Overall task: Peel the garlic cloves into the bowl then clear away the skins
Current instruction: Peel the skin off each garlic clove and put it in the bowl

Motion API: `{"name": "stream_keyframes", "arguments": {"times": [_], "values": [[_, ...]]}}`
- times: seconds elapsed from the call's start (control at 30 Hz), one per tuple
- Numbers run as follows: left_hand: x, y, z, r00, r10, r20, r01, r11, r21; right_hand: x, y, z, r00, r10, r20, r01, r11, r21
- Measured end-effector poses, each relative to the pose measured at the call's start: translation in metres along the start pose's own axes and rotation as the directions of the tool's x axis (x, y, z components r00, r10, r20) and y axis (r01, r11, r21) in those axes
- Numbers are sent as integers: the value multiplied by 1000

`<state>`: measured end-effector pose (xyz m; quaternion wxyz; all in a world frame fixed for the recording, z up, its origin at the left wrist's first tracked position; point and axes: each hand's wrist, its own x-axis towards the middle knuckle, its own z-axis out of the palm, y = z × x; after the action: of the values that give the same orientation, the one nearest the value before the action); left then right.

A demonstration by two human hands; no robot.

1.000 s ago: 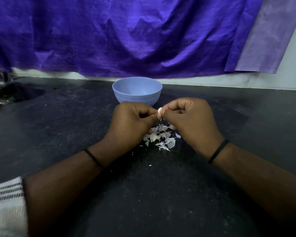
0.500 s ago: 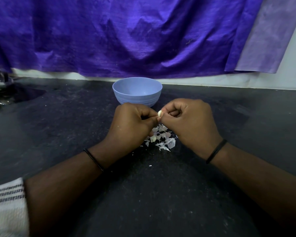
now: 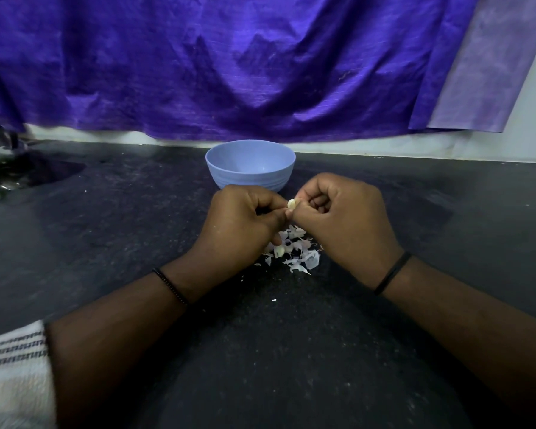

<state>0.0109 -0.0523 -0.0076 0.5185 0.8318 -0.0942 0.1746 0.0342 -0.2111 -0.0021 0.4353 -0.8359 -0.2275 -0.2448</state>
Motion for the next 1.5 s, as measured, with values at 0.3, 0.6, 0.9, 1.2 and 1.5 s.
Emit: {"name": "stream_keyframes", "arguments": {"times": [0.3,0.6,0.9,1.2,1.5], "values": [[1,0,1,999,-40,-36,36,993,-114,-1,4,-1,998,21,-57,-19,1000,22],[0,2,2,999,-42,-5,39,970,-240,0,7,-1,997,-74,1,74,996,-42],[-1,3,4,999,-42,30,48,973,-226,1,6,0,998,-26,57,25,1000,9],[2,1,4,995,-82,60,98,928,-359,0,5,-1,994,76,83,-89,983,159],[2,3,3,984,-161,74,177,862,-476,-1,6,-2,997,72,35,-76,988,133]]}}
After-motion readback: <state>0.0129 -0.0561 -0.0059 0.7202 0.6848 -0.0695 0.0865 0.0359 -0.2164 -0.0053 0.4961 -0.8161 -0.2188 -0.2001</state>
